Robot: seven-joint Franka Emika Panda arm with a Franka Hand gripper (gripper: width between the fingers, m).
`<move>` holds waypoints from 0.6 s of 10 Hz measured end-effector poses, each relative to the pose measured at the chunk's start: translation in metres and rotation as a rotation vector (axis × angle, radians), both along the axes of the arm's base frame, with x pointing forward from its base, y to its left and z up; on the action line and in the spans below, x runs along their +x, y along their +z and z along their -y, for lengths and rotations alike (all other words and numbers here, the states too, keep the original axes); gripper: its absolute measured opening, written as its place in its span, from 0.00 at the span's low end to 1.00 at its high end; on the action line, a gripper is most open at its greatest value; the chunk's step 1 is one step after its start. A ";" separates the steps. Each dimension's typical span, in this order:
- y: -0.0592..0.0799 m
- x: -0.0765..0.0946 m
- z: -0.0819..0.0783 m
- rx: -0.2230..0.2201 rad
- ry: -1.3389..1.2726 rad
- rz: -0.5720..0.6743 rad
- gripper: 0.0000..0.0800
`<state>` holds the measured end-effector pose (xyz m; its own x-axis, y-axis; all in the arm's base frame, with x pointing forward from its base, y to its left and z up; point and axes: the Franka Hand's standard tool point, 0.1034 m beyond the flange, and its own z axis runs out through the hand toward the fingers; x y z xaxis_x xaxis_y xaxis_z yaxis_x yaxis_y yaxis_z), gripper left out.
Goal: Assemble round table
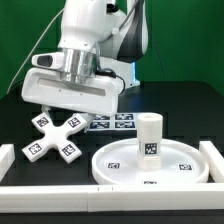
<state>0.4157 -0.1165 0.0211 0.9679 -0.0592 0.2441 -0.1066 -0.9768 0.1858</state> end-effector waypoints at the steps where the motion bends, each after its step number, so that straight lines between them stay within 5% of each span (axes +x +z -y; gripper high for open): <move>1: 0.010 -0.002 0.000 0.016 0.009 -0.020 0.80; 4: 0.052 0.001 -0.002 0.111 -0.002 -0.094 0.81; 6: 0.064 0.010 0.001 0.158 -0.009 -0.171 0.81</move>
Offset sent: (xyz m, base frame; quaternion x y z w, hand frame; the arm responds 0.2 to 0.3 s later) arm 0.0006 -0.0008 0.0605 0.0625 -0.0850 0.0093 0.9944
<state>0.4255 -0.1176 0.0854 0.9937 -0.0921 0.0637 -0.0952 -0.9944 0.0464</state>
